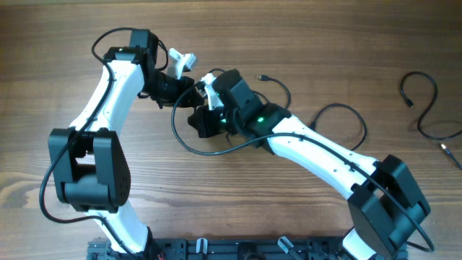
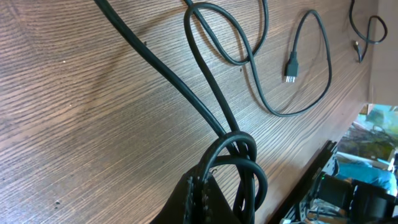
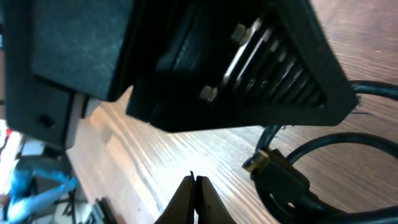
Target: Untangle cables
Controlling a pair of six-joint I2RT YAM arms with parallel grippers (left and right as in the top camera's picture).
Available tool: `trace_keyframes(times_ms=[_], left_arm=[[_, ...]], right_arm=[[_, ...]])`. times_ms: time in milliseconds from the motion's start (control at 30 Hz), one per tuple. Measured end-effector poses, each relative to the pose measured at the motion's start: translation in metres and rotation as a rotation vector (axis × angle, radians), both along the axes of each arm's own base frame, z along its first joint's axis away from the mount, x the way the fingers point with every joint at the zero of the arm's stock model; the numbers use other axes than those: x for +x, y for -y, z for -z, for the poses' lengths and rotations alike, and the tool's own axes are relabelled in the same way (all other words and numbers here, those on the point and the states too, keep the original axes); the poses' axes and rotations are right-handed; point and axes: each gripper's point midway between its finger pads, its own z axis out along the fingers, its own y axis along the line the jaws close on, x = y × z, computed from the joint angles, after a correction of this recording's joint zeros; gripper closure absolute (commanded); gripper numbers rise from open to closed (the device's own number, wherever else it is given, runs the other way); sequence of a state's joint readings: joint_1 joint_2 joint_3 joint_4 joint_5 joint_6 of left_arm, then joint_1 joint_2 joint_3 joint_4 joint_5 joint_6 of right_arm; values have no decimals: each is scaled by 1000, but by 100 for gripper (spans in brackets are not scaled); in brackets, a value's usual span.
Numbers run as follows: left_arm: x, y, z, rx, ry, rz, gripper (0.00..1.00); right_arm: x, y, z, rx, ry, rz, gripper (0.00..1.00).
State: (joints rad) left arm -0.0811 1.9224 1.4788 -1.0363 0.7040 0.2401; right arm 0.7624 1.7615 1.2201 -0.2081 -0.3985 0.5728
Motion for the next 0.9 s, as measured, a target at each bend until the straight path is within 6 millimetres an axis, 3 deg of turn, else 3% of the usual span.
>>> trace_keyframes(times_ms=[400,900], left_arm=[[-3,4,0,0,-45,-34,96],[-3,5,0,-4,-47,-36,96]], right_arm=[[18,13,2,-19,2,97,96],[16,5,-5,44,-66,132,96]])
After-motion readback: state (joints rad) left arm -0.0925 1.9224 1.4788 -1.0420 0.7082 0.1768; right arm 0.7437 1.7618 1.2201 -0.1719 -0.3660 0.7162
